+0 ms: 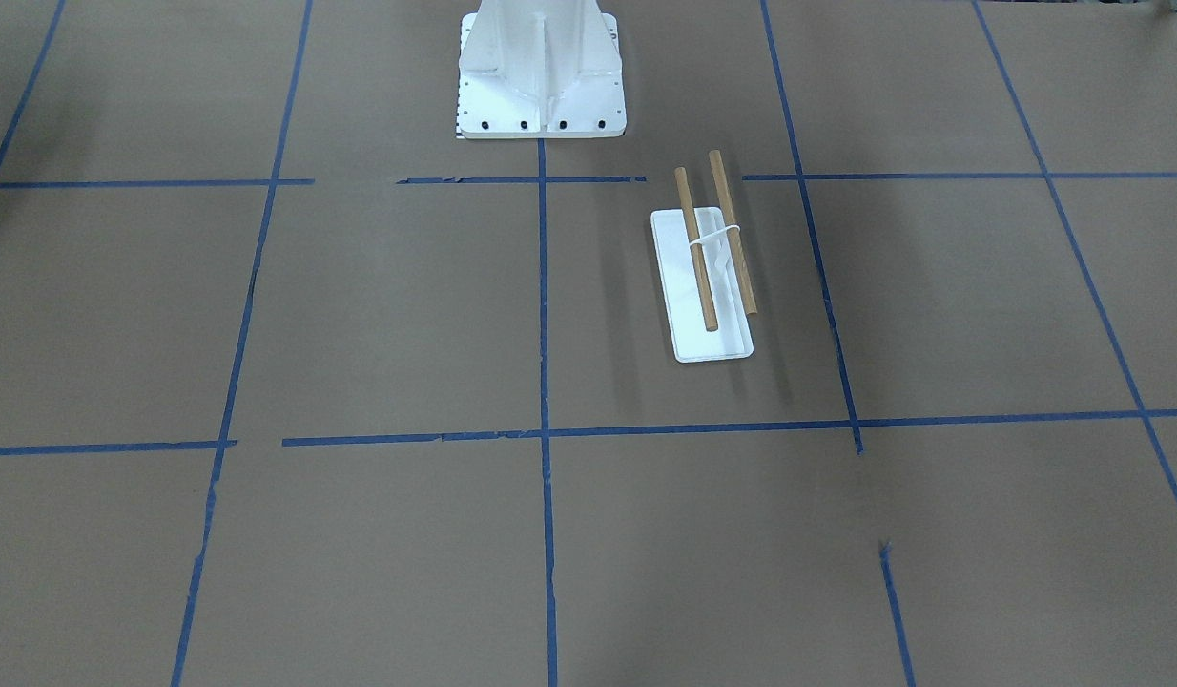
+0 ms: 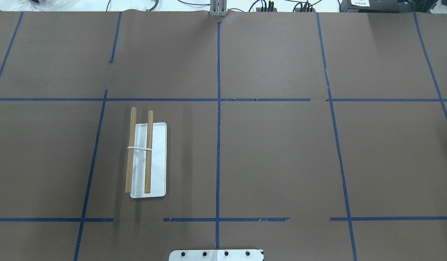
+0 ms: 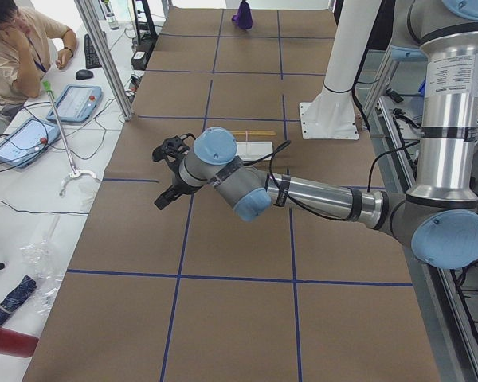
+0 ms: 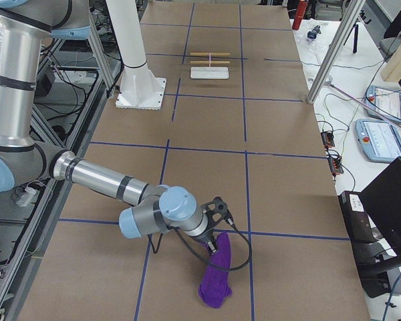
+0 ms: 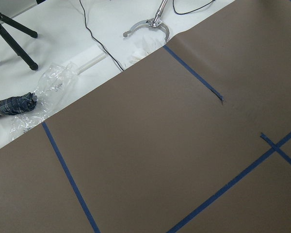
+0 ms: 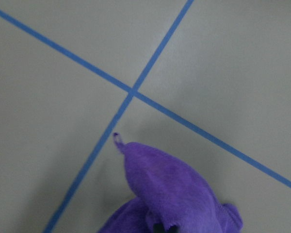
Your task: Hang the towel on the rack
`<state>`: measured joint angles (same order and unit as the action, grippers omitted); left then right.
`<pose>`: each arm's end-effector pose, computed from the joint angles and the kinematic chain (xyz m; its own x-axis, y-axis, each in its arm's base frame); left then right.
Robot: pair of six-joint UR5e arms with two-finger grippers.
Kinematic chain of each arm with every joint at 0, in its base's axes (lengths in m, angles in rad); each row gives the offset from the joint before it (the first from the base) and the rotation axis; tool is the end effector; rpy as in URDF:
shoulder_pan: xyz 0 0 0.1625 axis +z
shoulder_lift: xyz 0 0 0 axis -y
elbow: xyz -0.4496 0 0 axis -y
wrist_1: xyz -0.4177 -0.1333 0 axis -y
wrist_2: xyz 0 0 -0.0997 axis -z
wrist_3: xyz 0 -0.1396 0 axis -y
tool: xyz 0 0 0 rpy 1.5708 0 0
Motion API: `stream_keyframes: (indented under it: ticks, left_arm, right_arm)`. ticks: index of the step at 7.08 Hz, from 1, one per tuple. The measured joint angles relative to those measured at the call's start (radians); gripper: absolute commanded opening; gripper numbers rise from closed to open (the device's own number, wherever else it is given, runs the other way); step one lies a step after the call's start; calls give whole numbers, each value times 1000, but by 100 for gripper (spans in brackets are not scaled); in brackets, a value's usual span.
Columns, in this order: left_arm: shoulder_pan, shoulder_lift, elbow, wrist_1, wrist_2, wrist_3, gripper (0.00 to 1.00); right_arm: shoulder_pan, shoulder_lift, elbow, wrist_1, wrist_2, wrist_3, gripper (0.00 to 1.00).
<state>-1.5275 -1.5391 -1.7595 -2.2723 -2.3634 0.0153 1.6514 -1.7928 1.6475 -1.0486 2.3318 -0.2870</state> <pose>-0.0106 -0.5386 0.5351 0.6775 0.5788 -0.4538 -0.0387 0.6442 0.7639 0.0727 -0.4398 0.7188 0.7331 -0.4491 0.5108 0.1383 0.8338 0.5345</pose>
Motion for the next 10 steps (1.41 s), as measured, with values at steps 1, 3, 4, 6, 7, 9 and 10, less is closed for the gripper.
stream_keyframes:
  ticks: [1, 3, 4, 6, 7, 9, 10]
  left_arm:
    - [14, 8, -2, -18, 2, -13, 100]
    - [60, 4, -21, -26, 20, -134, 100]
    - [104, -13, -28, -26, 48, -236, 100]
    - [224, -89, -56, -26, 79, -610, 100]
    - [293, -144, -82, -26, 84, -865, 91]
    - [398, -277, -108, -10, 89, -1299, 78]
    - [452, -365, -106, 38, 103, -1475, 78]
  right_arm:
    - [-47, 18, 133, -105, 3, 92, 0]
    - [-215, 90, 304, -143, 1, 406, 0]
    - [-310, 142, 356, -121, -8, 574, 0]
    - [-452, 273, 396, -79, -26, 780, 0]
    - [-528, 351, 404, -72, -60, 828, 0]
    - [-716, 498, 407, -69, -226, 899, 0]
    - [-815, 569, 408, -69, -334, 949, 0]
